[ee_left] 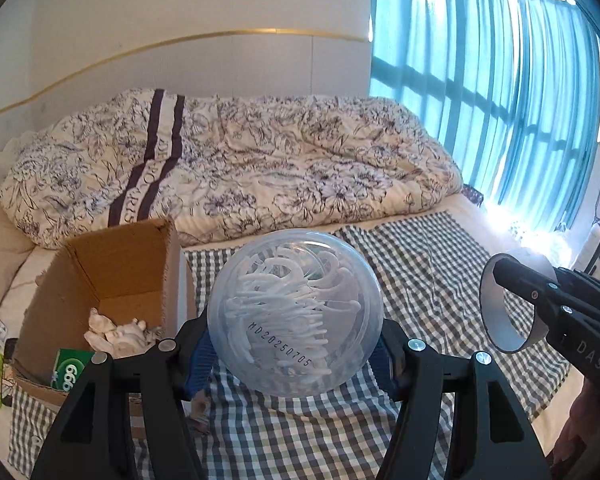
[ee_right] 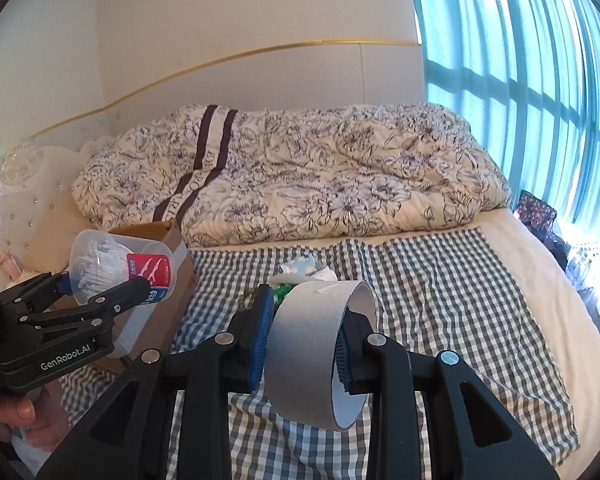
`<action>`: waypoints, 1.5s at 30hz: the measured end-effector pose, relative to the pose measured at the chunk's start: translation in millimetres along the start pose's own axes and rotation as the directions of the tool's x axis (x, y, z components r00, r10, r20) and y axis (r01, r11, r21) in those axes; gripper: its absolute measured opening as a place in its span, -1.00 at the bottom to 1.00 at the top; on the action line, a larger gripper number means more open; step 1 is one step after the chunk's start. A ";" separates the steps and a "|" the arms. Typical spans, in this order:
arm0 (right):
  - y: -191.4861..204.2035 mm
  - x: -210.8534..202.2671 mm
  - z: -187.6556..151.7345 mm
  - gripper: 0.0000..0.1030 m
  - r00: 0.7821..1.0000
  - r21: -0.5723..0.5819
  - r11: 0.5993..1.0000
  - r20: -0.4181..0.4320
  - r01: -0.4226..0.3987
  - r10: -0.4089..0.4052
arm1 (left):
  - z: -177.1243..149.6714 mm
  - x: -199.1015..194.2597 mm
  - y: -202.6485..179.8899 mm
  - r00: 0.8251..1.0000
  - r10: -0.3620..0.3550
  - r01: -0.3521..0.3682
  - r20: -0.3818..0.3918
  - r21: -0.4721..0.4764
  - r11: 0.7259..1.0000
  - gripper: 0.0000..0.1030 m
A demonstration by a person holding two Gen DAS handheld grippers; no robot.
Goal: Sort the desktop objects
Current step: 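Lift the floss jar and tape roll and carry both over the cardboard box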
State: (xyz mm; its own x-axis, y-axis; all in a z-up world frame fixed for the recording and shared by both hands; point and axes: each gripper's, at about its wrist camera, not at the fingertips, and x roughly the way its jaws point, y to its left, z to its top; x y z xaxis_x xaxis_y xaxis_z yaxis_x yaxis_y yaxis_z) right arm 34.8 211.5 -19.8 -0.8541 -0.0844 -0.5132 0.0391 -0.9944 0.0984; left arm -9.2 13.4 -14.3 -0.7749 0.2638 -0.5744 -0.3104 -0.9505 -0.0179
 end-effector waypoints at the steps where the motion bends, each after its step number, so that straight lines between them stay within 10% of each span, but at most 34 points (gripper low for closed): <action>1: 1.4 -3.5 0.9 -0.47 1.000 -0.001 1.000 0.006 0.000 0.000 | 0.7 -3.2 0.8 1.000 0.000 0.000 0.006 -0.001 1.000 0.28; 23: 29.4 -57.3 12.2 -0.47 0.995 -0.035 0.999 0.099 0.003 0.001 | 6.0 -69.3 19.0 0.987 0.033 -0.033 0.157 -0.003 0.999 0.28; 45: 74.3 -20.1 34.9 -0.47 0.993 -0.088 0.994 0.095 -0.064 0.072 | 8.9 -54.0 73.6 0.984 0.094 -0.084 0.150 -0.071 0.994 0.28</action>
State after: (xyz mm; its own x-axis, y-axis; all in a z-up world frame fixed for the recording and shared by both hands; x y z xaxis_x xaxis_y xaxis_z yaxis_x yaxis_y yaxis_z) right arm 36.8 141.6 27.6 -0.8946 -0.1496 -0.4210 0.1390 -0.9887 0.0558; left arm 4.9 -69.4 22.6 -0.8741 0.1951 -0.4447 -0.2044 -0.9785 -0.0276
